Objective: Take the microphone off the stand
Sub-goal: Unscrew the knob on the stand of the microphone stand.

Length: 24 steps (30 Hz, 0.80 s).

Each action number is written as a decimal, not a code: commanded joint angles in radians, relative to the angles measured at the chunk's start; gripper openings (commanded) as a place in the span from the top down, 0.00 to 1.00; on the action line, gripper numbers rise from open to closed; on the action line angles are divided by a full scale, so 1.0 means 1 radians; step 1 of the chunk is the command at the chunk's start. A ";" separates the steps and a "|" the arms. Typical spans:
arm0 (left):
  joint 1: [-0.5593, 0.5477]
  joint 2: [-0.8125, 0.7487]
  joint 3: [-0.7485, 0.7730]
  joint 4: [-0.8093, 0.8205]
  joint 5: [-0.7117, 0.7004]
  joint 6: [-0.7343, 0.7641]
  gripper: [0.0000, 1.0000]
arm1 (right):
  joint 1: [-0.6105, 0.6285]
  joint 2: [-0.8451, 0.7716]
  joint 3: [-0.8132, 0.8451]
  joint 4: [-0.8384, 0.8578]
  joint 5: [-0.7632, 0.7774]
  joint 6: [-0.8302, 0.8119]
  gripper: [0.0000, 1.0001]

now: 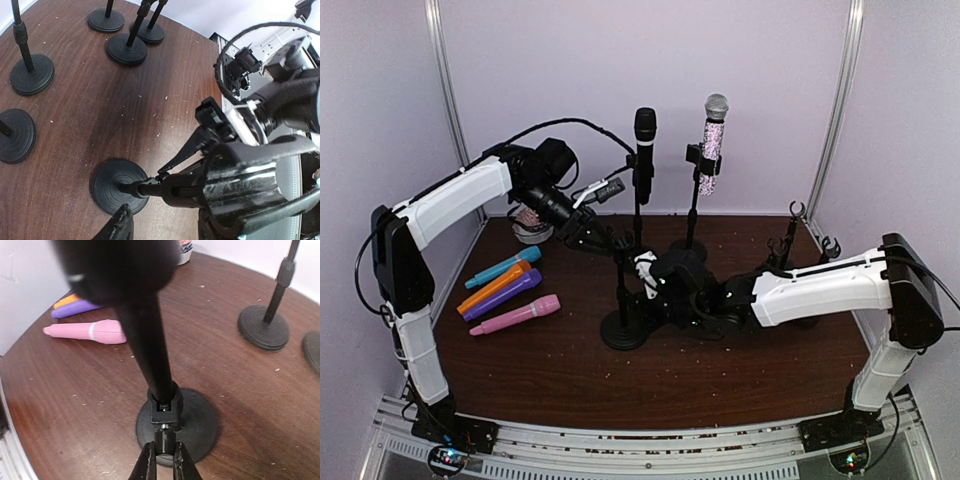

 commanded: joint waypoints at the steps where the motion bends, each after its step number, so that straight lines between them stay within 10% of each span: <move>1: -0.012 0.015 0.037 0.024 0.022 -0.017 0.53 | 0.069 0.030 0.006 -0.027 0.241 -0.092 1.00; 24: -0.027 0.009 0.031 0.010 -0.005 0.000 0.54 | 0.259 0.326 0.267 -0.202 0.990 -0.735 0.93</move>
